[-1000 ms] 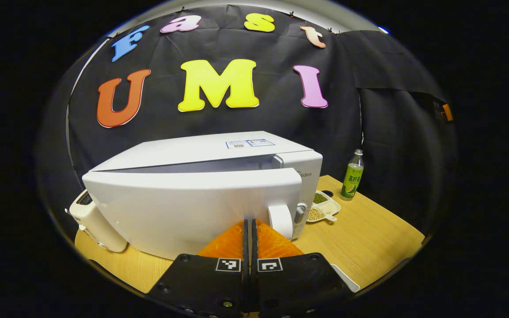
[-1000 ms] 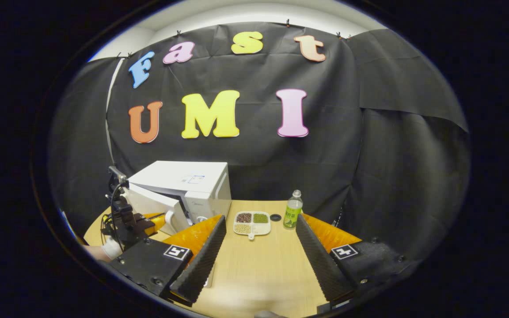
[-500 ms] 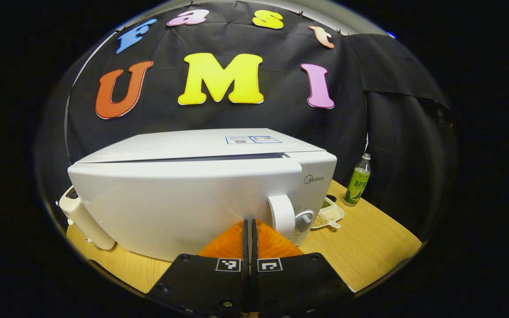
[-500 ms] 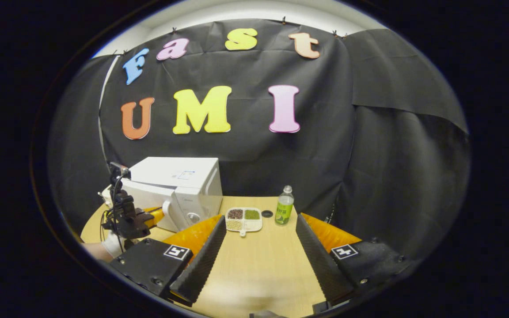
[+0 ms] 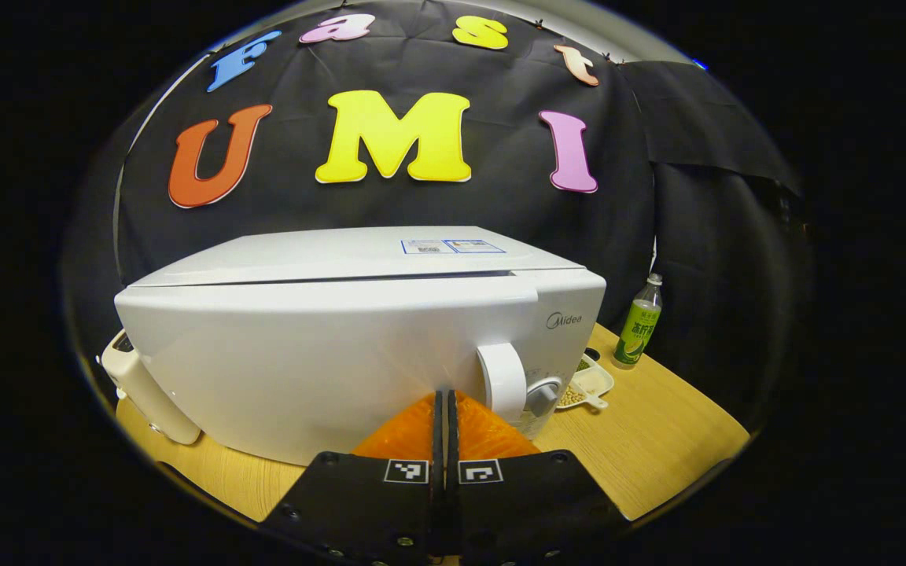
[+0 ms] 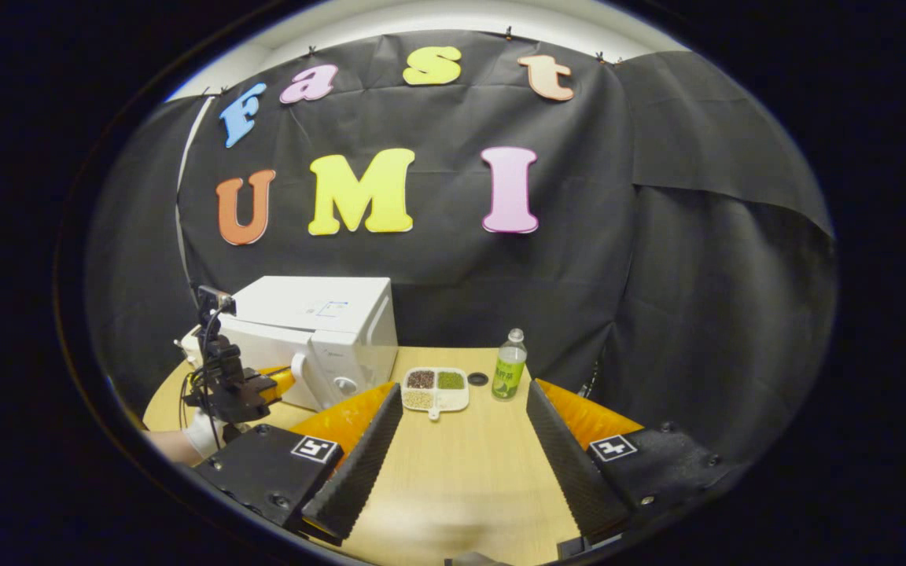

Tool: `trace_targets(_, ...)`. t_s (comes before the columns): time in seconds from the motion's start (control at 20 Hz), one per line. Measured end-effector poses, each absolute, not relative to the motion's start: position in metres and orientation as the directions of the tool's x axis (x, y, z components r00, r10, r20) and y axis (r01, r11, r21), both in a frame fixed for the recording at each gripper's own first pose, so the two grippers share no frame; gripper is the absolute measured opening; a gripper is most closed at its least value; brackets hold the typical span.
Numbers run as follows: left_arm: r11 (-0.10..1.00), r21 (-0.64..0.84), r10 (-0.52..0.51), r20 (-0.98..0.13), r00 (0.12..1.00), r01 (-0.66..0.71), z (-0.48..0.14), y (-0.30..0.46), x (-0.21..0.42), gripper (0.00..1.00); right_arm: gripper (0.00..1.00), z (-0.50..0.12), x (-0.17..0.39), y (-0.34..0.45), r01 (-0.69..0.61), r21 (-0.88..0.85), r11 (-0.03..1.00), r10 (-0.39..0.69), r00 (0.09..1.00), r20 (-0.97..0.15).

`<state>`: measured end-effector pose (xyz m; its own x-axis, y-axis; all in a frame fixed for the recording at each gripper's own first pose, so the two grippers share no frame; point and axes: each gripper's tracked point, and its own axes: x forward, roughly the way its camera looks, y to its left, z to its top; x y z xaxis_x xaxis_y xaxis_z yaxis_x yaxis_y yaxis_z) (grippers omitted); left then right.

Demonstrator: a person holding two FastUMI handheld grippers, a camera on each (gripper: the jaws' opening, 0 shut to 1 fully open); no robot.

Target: Open the microwave oven with the left hand, put the food in, and close the microwave oven.

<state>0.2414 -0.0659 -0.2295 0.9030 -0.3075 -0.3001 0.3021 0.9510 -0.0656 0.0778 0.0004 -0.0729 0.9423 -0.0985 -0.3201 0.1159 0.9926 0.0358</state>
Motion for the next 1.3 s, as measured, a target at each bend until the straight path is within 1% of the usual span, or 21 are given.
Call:
trace_targets(0.05, 0.951, -0.066, -0.308, -0.301, 0.903, 0.302, -0.23, -0.066, 0.241, 0.0, 0.92, -0.072, 0.079, 0.002, 0.113, 0.031, 0.993, -0.097, 0.943, -0.319)
trace_targets(0.3, 0.95, -0.066, -0.31, -0.301, 0.902, 0.304, -0.229, -0.066, 0.241, 0.0, 0.92, -0.07, 0.082, 0.005, 0.106, 0.024, 0.994, -0.093, 0.944, -0.316)
trace_targets(0.35, 0.95, -0.067, -0.311, -0.301, 0.901, 0.306, -0.23, -0.066, 0.241, 0.0, 1.0, -0.071, 0.082, 0.005, 0.106, 0.023, 0.994, -0.093, 0.944, -0.317)
trace_targets(0.6, 0.956, -0.039, -0.29, -0.294, 0.911, 0.292, -0.229, -0.068, 0.255, 0.0, 1.0, -0.07, 0.083, 0.011, 0.096, 0.019, 0.995, -0.085, 0.944, -0.32)
trace_targets(0.65, 0.96, -0.033, -0.275, -0.325, 0.905, 0.279, -0.235, -0.067, 0.253, 0.09, 0.92, -0.07, 0.084, 0.012, 0.093, 0.019, 0.996, -0.082, 0.944, -0.318)
trace_targets(0.7, 0.962, -0.023, -0.265, -0.312, 0.913, 0.272, -0.23, -0.064, 0.251, 0.0, 1.0, -0.071, 0.084, 0.014, 0.09, 0.016, 0.996, -0.08, 0.945, -0.318)
trace_targets(0.75, 0.964, -0.009, -0.253, -0.328, 0.91, 0.265, -0.233, -0.064, 0.251, 0.0, 0.92, -0.069, 0.084, 0.016, 0.085, 0.017, 0.996, -0.076, 0.947, -0.311)
trace_targets(0.8, 0.971, 0.014, -0.218, -0.339, 0.915, 0.237, -0.234, -0.056, 0.248, 0.0, 1.0, -0.068, 0.085, 0.018, 0.08, 0.015, 0.997, -0.072, 0.949, -0.308)
trace_targets(0.85, 0.972, 0.025, -0.21, -0.339, 0.917, 0.232, -0.23, -0.052, 0.243, 0.0, 0.92, -0.068, 0.086, 0.02, 0.075, 0.012, 0.997, -0.068, 0.949, -0.307)
trace_targets(0.9, 0.969, 0.014, -0.229, -0.336, 0.914, 0.248, -0.218, -0.051, 0.231, 0.02, 0.92, -0.065, 0.089, 0.022, 0.07, 0.011, 0.998, -0.063, 0.953, -0.295)
trace_targets(0.95, 0.978, 0.042, -0.182, -0.322, 0.929, 0.206, -0.212, -0.041, 0.229, 0.05, 0.92, -0.06, 0.091, 0.022, 0.067, 0.007, 0.998, -0.063, 0.958, -0.282)
trace_targets(1.0, 0.979, 0.05, -0.175, -0.303, 0.937, 0.199, -0.198, -0.033, 0.224, 0.58, 0.92, -0.057, 0.094, 0.025, 0.06, 0.002, 0.998, -0.057, 0.962, -0.268)
trace_targets(1.05, 0.977, 0.042, -0.187, -0.279, 0.942, 0.207, -0.186, -0.033, 0.216, 0.89, 0.92, -0.052, 0.097, 0.028, 0.052, -0.006, 0.999, -0.052, 0.966, -0.253)
trace_targets(1.1, 0.979, 0.048, -0.182, -0.25, 0.951, 0.2, -0.17, -0.028, 0.208, 0.98, 0.92, -0.048, 0.101, 0.032, 0.042, -0.01, 0.999, -0.043, 0.97, -0.239)
trace_targets(1.15, 0.98, 0.056, -0.175, -0.232, 0.957, 0.193, -0.154, -0.022, 0.195, 0.89, 1.0, -0.042, 0.104, 0.037, 0.029, -0.015, 0.999, -0.031, 0.974, -0.223)
trace_targets(1.2, 0.98, 0.064, -0.17, -0.215, 0.962, 0.188, -0.14, -0.016, 0.186, 0.96, 0.92, -0.038, 0.107, 0.042, 0.018, -0.02, 1.0, -0.021, 0.978, -0.208)
trace_targets(1.3, 0.982, 0.071, -0.16, -0.176, 0.971, 0.175, -0.113, -0.004, 0.167, 0.96, 0.92, -0.03, 0.112, 0.052, -0.006, -0.028, 1.0, 0.001, 0.984, -0.18)
